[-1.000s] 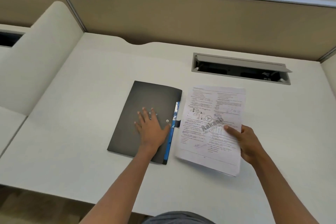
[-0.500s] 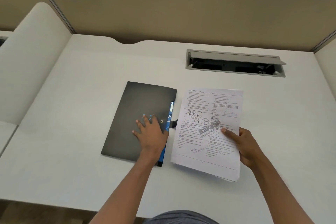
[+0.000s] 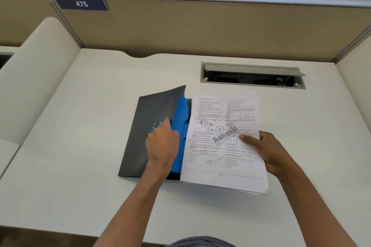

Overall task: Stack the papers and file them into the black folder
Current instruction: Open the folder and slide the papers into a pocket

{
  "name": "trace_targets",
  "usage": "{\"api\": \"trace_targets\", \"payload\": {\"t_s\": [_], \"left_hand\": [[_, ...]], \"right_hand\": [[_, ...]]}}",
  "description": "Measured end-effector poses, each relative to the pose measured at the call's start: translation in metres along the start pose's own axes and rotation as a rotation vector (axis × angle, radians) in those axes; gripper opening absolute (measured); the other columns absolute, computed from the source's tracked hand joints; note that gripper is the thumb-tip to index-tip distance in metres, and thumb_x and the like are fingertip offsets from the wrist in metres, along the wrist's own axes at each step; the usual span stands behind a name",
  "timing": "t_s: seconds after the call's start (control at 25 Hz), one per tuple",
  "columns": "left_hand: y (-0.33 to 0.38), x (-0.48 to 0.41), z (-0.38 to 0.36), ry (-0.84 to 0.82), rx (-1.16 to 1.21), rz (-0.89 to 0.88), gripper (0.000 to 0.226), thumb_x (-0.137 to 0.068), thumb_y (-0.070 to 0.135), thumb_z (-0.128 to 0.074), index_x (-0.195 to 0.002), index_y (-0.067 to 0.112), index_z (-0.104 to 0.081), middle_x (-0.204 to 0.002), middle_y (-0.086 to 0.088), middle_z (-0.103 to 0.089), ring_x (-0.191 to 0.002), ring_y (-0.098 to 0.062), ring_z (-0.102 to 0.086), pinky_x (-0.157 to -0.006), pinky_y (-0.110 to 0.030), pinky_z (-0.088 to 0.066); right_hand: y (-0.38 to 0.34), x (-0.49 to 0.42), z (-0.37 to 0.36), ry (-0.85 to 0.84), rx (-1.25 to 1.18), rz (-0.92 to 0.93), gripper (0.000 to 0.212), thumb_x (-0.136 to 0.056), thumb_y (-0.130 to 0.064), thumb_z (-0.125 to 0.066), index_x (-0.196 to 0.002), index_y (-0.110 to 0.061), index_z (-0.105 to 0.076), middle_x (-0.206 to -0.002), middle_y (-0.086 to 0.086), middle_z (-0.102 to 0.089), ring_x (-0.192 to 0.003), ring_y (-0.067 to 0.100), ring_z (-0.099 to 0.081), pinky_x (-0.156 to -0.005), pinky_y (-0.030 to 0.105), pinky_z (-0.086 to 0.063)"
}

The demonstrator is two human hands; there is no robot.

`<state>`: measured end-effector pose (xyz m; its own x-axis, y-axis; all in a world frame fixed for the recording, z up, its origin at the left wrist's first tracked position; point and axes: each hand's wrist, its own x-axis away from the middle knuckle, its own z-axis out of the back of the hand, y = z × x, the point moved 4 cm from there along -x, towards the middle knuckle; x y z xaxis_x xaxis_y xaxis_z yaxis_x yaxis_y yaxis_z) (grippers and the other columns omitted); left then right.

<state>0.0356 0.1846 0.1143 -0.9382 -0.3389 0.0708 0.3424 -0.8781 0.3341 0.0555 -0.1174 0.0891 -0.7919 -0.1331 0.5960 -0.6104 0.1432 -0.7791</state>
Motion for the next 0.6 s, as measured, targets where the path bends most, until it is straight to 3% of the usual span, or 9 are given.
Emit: {"api": "trace_targets", "payload": {"t_s": [0.08, 0.2, 0.28, 0.4, 0.48, 0.6], "left_hand": [[0.007, 0.001, 0.009, 0.011, 0.038, -0.001, 0.051, -0.101, 0.013, -0.042, -0.151, 0.017, -0.046, -0.08, -0.01, -0.07, -0.071, -0.03, -0.068, -0.061, -0.038, -0.052], [0.022, 0.005, 0.021, 0.036, 0.019, -0.062, 0.071, -0.098, 0.002, -0.043, -0.162, 0.031, -0.029, -0.062, -0.001, -0.05, -0.056, -0.022, -0.051, -0.055, -0.036, -0.046], [0.03, 0.007, 0.025, 0.047, 0.074, -0.088, 0.07, -0.1, -0.001, -0.041, -0.16, 0.032, -0.036, -0.075, -0.006, -0.061, -0.064, -0.026, -0.059, -0.063, -0.04, -0.055], [0.041, 0.01, 0.028, 0.048, 0.193, -0.061, 0.047, -0.104, 0.002, -0.04, -0.144, 0.017, -0.059, -0.114, -0.015, -0.074, -0.094, -0.037, -0.071, -0.083, -0.046, -0.059], [0.049, 0.013, 0.028, 0.052, 0.242, -0.047, 0.041, -0.104, 0.006, -0.04, -0.139, 0.013, -0.061, -0.115, -0.015, -0.075, -0.095, -0.037, -0.07, -0.084, -0.046, -0.058], [0.061, 0.02, 0.03, 0.083, 0.335, -0.082, 0.044, -0.106, 0.031, -0.051, -0.147, 0.018, -0.056, -0.127, -0.01, -0.075, -0.109, -0.034, -0.072, -0.095, -0.045, -0.056]], "right_hand": [[-0.016, 0.007, 0.003, 0.008, 0.014, 0.014, 0.021, -0.092, -0.002, -0.072, -0.112, 0.002, -0.074, -0.109, 0.023, -0.079, -0.09, 0.039, -0.079, -0.068, 0.043, -0.065], [-0.043, 0.019, 0.015, 0.015, 0.075, 0.034, 0.022, -0.09, -0.003, -0.073, -0.111, 0.004, -0.073, -0.108, 0.024, -0.079, -0.09, 0.04, -0.079, -0.067, 0.042, -0.065], [-0.06, 0.029, 0.023, 0.024, 0.106, 0.042, 0.024, -0.09, -0.005, -0.074, -0.112, 0.005, -0.073, -0.108, 0.025, -0.079, -0.091, 0.042, -0.079, -0.069, 0.044, -0.065], [-0.082, 0.044, 0.031, 0.046, 0.131, 0.062, 0.023, -0.09, -0.005, -0.074, -0.111, 0.005, -0.073, -0.105, 0.024, -0.08, -0.089, 0.042, -0.079, -0.066, 0.043, -0.065], [-0.094, 0.055, 0.035, 0.053, 0.138, 0.069, 0.021, -0.09, -0.004, -0.074, -0.109, 0.005, -0.073, -0.102, 0.023, -0.08, -0.084, 0.04, -0.08, -0.063, 0.041, -0.065], [-0.106, 0.071, 0.042, 0.063, 0.153, 0.076, 0.017, -0.091, -0.002, -0.072, -0.106, 0.004, -0.074, -0.099, 0.022, -0.081, -0.079, 0.038, -0.081, -0.058, 0.04, -0.065]]}}
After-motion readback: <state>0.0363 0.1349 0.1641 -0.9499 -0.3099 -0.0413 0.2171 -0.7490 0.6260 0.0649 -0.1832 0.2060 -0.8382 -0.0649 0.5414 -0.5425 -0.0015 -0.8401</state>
